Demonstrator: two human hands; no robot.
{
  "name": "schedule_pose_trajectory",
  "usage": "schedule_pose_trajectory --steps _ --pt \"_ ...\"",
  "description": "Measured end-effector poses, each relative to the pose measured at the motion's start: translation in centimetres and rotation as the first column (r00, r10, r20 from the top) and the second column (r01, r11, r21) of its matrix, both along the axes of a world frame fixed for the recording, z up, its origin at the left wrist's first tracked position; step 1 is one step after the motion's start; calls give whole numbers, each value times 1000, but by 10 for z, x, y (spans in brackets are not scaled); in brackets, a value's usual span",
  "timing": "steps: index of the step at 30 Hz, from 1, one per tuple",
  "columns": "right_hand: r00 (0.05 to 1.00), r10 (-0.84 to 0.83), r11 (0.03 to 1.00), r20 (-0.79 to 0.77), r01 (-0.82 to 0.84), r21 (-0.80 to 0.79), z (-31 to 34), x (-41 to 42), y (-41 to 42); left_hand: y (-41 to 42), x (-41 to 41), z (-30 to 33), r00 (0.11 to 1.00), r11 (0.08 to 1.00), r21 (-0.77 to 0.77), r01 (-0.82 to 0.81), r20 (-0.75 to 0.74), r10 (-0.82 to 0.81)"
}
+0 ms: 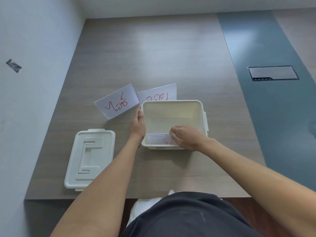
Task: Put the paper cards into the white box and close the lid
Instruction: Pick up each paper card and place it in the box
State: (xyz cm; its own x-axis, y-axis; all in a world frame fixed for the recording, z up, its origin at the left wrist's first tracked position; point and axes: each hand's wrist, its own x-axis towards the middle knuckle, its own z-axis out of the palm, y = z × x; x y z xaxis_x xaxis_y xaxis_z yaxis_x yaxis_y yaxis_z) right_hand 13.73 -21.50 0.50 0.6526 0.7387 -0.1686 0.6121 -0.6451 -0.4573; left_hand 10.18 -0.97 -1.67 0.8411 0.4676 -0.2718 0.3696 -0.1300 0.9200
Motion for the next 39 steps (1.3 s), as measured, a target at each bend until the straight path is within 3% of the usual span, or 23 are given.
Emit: schedule_pose_trajectory --steps 8,11,19,27,39 --pt "934 -319 898 157 246 364 16 87 52 -1 1 1 1000 1000 -19 -15 -3 15" --pt "907 -357 917 221 296 268 13 122 76 -1 2 1 1000 1000 -15 -11 -16 11" --pt "970 -178 961 167 208 -181 -9 158 111 -2 2 2 999 999 -20 -32 -4 32" --pt "976 -103 978 190 134 -158 -7 164 108 -1 3 2 999 999 -24 -35 -1 35" --pt "927 -203 978 315 176 110 43 160 73 0 0 8 999 1000 -25 9 -40 -10"
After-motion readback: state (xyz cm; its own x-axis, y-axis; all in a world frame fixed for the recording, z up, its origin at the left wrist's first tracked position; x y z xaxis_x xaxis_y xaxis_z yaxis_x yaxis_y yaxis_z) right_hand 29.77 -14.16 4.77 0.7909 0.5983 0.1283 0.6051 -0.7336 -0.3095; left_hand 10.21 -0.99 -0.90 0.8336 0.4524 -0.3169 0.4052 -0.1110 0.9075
